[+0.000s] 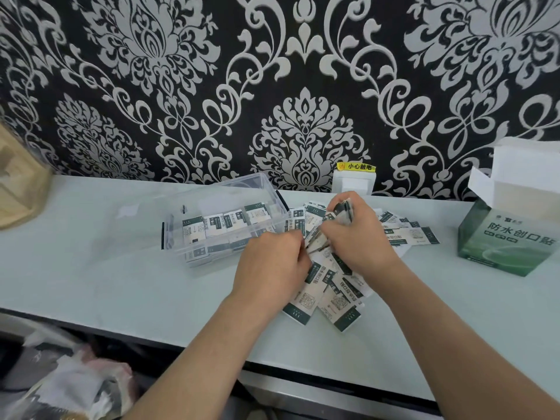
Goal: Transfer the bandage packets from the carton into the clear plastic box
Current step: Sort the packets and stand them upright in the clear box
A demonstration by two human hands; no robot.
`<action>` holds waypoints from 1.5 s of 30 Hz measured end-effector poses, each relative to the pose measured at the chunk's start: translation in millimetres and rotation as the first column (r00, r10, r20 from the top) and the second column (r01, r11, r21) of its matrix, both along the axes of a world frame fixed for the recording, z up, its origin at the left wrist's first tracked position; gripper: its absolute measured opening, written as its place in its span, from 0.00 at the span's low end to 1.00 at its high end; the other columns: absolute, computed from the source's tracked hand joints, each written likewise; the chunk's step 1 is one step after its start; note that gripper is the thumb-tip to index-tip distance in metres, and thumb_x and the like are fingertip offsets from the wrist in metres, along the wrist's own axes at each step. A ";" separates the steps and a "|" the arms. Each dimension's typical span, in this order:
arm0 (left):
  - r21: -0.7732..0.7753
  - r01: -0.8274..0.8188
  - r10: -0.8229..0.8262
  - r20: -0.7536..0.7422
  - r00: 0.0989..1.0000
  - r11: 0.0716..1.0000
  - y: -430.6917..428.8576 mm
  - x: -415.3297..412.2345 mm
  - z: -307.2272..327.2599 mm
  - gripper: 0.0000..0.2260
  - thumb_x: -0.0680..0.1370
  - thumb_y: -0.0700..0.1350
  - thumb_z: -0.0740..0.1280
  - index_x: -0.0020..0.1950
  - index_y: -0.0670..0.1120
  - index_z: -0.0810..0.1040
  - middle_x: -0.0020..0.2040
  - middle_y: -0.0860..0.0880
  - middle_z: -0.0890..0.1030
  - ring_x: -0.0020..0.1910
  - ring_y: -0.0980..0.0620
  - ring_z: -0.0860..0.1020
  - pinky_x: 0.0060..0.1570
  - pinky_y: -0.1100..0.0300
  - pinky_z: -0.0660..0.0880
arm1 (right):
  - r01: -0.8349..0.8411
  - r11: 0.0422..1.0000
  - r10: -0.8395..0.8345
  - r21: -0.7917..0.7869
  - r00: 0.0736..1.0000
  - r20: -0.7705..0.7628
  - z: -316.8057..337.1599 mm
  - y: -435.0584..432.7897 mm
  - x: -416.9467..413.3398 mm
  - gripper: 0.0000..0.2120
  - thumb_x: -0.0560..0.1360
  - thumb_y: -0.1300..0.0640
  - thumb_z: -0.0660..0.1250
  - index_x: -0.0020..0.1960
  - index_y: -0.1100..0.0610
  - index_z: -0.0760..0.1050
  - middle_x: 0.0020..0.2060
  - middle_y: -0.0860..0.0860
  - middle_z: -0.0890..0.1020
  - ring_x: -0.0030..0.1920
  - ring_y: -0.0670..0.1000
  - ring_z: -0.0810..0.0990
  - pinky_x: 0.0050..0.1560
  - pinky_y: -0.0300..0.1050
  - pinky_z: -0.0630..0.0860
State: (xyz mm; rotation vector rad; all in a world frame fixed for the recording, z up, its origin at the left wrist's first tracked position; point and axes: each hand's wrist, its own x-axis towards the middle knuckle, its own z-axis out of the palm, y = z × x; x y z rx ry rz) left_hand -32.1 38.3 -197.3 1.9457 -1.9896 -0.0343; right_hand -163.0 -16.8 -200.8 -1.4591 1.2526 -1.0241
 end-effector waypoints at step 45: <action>0.033 0.282 -0.245 -0.405 0.881 0.959 13.6 0.3 28.8 0.38 0.62 0.56 0.78 0.68 0.60 0.64 0.61 0.61 0.61 0.60 0.60 0.67 0.56 0.63 0.71 | -0.455 0.819 0.338 0.351 0.875 0.345 38.6 26.6 -0.5 0.16 0.68 0.74 0.53 0.45 0.58 0.71 0.26 0.53 0.73 0.22 0.48 0.64 0.27 0.39 0.57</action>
